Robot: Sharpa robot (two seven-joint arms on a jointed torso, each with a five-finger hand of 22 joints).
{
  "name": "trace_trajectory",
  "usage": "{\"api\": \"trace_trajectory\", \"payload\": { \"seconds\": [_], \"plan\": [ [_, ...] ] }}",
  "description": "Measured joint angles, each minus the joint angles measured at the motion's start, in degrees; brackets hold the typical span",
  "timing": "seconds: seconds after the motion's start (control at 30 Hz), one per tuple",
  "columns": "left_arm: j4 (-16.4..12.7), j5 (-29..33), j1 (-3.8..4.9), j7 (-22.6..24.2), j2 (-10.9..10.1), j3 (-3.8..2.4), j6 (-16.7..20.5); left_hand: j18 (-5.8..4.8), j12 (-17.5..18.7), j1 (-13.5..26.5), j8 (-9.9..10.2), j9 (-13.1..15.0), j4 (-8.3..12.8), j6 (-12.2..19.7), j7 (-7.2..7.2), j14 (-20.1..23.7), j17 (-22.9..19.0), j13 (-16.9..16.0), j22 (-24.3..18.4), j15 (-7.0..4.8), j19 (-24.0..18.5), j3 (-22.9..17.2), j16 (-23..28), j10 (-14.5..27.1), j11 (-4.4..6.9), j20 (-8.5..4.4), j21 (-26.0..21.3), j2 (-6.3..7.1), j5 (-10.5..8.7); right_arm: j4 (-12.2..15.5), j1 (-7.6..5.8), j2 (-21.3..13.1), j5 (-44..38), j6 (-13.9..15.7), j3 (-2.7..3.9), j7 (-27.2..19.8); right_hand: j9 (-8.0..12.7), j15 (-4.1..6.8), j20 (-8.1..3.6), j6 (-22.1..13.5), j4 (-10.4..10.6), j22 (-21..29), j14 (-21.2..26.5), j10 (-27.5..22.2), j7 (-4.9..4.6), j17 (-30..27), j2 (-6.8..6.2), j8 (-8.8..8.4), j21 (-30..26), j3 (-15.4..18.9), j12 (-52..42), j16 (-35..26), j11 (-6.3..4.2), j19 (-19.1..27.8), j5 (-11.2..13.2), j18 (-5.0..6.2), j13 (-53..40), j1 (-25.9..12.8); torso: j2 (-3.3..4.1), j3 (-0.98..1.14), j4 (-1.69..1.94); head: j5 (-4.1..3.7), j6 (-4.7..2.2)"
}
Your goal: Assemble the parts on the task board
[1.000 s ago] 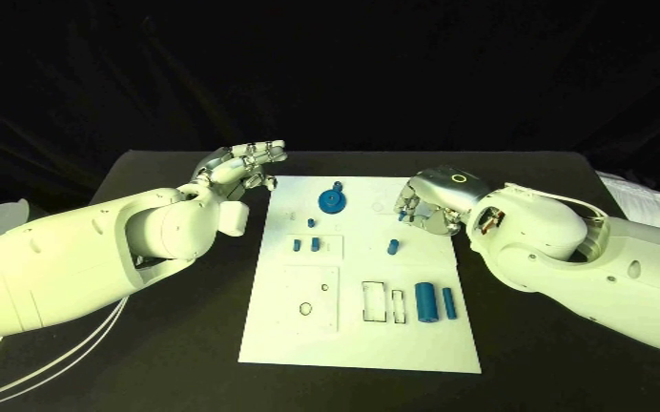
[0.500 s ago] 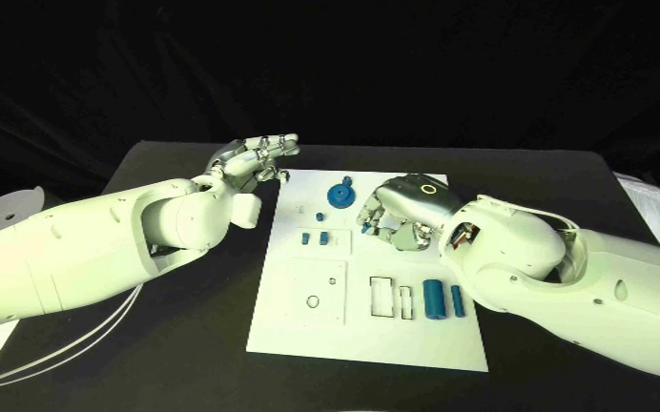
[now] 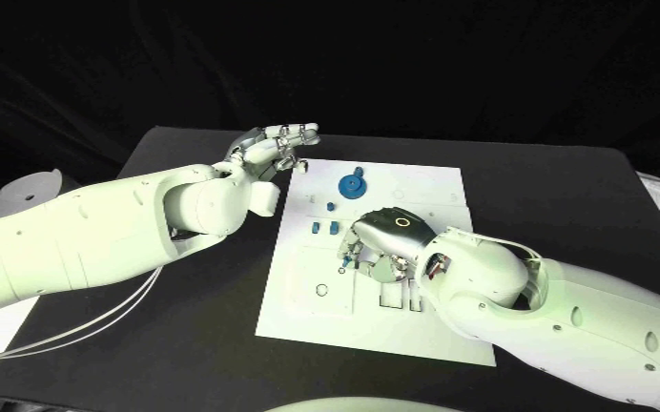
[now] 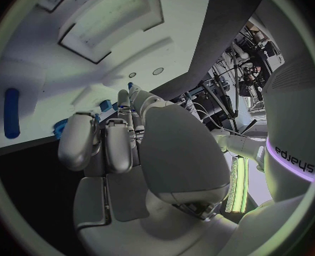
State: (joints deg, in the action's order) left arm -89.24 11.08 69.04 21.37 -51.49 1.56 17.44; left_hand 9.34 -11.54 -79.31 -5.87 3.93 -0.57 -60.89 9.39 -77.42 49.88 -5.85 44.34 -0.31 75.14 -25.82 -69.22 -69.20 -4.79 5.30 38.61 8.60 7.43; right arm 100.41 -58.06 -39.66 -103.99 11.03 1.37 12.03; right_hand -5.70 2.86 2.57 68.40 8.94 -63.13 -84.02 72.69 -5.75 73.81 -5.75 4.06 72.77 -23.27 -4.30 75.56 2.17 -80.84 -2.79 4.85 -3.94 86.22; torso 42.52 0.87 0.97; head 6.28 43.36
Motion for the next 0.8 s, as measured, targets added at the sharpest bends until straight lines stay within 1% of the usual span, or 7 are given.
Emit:
{"api": "trace_trajectory", "payload": {
  "seconds": [0.17,0.3,0.37,0.63,0.7,0.8],
  "plan": [
    [0.0,0.0,0.00,0.0,0.1,0.00,0.0,0.00,0.0,0.0,0.0,0.0,0.0,0.0,0.00,0.0,0.0,0.0,0.0,0.00,0.0,0.0,0.0,0.0,0.00,0.00,0.0,0.00,0.00,-1.3,0.58,0.9,0.0,-0.6,-0.06,-0.6,0.0,0.00,0.00,0.1,0.0,0.0,0.0,0.0,-0.11,0.0,0.17,-0.17,0.0,0.0,0.0,0.0,0.00,0.0,0.0,0.00,0.0,-0.3,-0.01,0.04,-0.04,0.27,0.16],
    [0.0,0.0,0.00,-0.1,0.1,0.00,0.0,0.00,0.0,0.0,0.0,0.0,0.0,0.0,0.00,0.0,-0.1,0.0,0.0,0.00,0.0,0.0,0.0,0.1,0.14,0.00,-0.2,0.00,0.00,-1.8,0.70,1.3,0.0,-0.8,-0.06,-0.9,0.0,0.00,0.01,0.0,-0.2,0.0,0.0,0.0,-0.20,0.0,0.32,-0.21,0.0,-0.2,0.0,0.2,0.00,0.0,0.0,0.00,0.1,-0.5,-0.02,0.07,-0.08,0.40,0.24],
    [0.0,0.0,0.00,-0.1,0.1,0.00,-0.1,0.00,-0.2,0.0,0.0,0.0,0.0,0.0,0.00,0.0,-0.1,0.0,-0.1,0.00,0.0,0.0,0.0,0.2,0.20,0.00,-0.2,0.00,0.00,-2.0,0.80,1.5,0.0,-1.0,-0.07,-1.0,0.0,0.00,0.22,0.0,-0.2,0.0,0.0,0.0,-0.21,0.0,0.32,-0.11,0.0,-0.2,0.0,0.2,0.00,0.2,0.0,0.00,0.1,-0.5,-0.01,0.07,-0.10,0.44,0.29],
    [0.1,0.0,0.00,-0.3,0.2,0.02,-0.1,0.00,-0.2,0.0,0.0,0.0,0.0,0.0,-0.01,0.0,-0.1,0.0,-0.1,0.00,0.0,0.0,0.0,0.2,0.20,0.00,-0.2,0.00,0.00,-2.2,0.83,1.8,0.0,-1.5,-0.08,-1.0,0.0,0.00,0.22,-0.1,-0.2,0.0,0.0,0.0,-0.27,0.0,0.31,-0.01,0.0,-0.2,0.0,0.2,0.01,0.2,0.0,0.00,0.1,-0.5,-0.01,0.11,-0.10,0.43,0.38],
    [0.1,0.0,0.00,-0.3,0.2,0.02,-0.2,0.00,-0.2,0.0,0.0,0.0,0.0,0.0,-0.01,0.0,-0.1,0.0,-0.1,0.00,0.0,0.0,0.0,0.2,0.20,0.00,-0.2,0.00,0.00,-2.3,0.83,1.9,-0.1,-1.6,-0.07,-1.0,0.0,-0.41,0.37,-0.1,-0.2,0.0,0.0,0.0,-0.26,0.0,0.31,0.00,0.0,-0.2,0.0,0.2,0.01,0.1,0.0,-0.01,0.1,-0.4,-0.01,0.11,-0.11,0.42,0.39],
    [0.1,0.0,0.00,-0.4,0.2,0.03,-0.3,0.00,-0.2,0.0,0.0,0.0,0.0,0.0,-0.01,0.0,-0.1,0.0,-0.1,0.00,0.0,0.0,0.0,0.2,0.20,0.00,-0.2,0.00,0.00,-2.3,0.83,2.0,-0.1,-1.9,-0.07,-1.0,-0.1,-0.41,0.43,-0.1,-0.2,0.0,0.0,0.0,-0.27,0.1,0.31,0.00,0.0,-0.2,0.0,0.2,0.01,0.0,0.1,-0.01,0.1,-0.4,-0.01,0.11,-0.12,0.43,0.39]
  ]
}}
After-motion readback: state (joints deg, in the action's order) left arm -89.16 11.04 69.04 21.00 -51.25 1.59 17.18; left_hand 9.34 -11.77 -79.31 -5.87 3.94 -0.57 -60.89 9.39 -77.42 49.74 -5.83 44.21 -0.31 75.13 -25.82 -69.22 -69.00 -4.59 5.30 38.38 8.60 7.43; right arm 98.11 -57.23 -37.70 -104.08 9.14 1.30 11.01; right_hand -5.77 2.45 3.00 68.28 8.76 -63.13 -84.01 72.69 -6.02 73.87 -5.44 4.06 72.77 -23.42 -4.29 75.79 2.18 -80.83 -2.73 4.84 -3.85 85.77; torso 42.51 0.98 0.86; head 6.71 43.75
